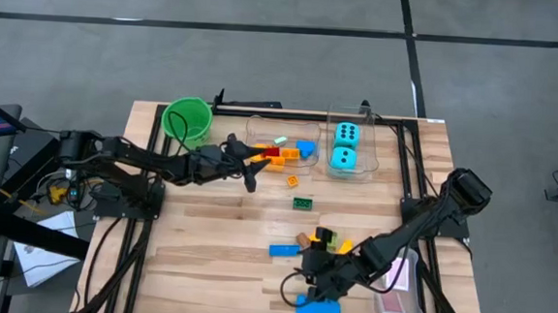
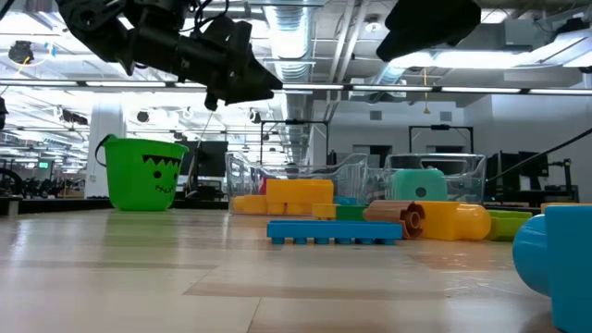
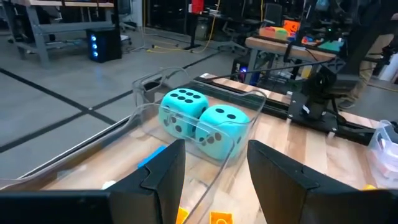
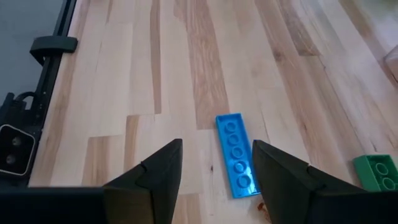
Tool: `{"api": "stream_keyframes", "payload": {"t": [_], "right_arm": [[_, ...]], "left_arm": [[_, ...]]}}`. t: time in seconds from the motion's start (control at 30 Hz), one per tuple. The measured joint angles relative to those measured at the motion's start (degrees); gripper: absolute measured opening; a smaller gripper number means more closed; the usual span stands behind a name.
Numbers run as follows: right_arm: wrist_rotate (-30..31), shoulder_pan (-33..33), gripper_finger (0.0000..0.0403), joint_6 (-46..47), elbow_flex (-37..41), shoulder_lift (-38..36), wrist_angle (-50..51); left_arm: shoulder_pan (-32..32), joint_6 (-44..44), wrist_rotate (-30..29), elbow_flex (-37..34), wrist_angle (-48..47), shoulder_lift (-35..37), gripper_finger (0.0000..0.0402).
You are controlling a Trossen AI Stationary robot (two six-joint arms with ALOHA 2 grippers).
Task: Pick & Place Toys
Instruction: Put the blue gamepiece into the left transparent bin
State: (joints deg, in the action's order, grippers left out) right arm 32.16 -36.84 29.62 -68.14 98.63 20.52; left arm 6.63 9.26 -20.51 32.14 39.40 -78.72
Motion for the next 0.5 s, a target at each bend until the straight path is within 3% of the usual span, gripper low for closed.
{"api": "stream_keyframes", "payload": {"t": [0.13,0.33,0.5], "right_arm": [[0.0,0.0,0.0186,-0.1,0.0,0.0,0.1],[0.0,-0.3,0.0186,-1.0,0.0,0.0,0.3],[0.0,-0.3,0.0186,-1.1,0.0,0.0,0.6]], "left_arm": [[-0.1,0.0,1.0,0.0,0.0,0.0,0.0173],[-1.3,0.0,12.0,0.0,0.1,0.0,0.0175],[-5.8,-0.3,13.0,0.0,-3.3,0.0,0.0194]]}}
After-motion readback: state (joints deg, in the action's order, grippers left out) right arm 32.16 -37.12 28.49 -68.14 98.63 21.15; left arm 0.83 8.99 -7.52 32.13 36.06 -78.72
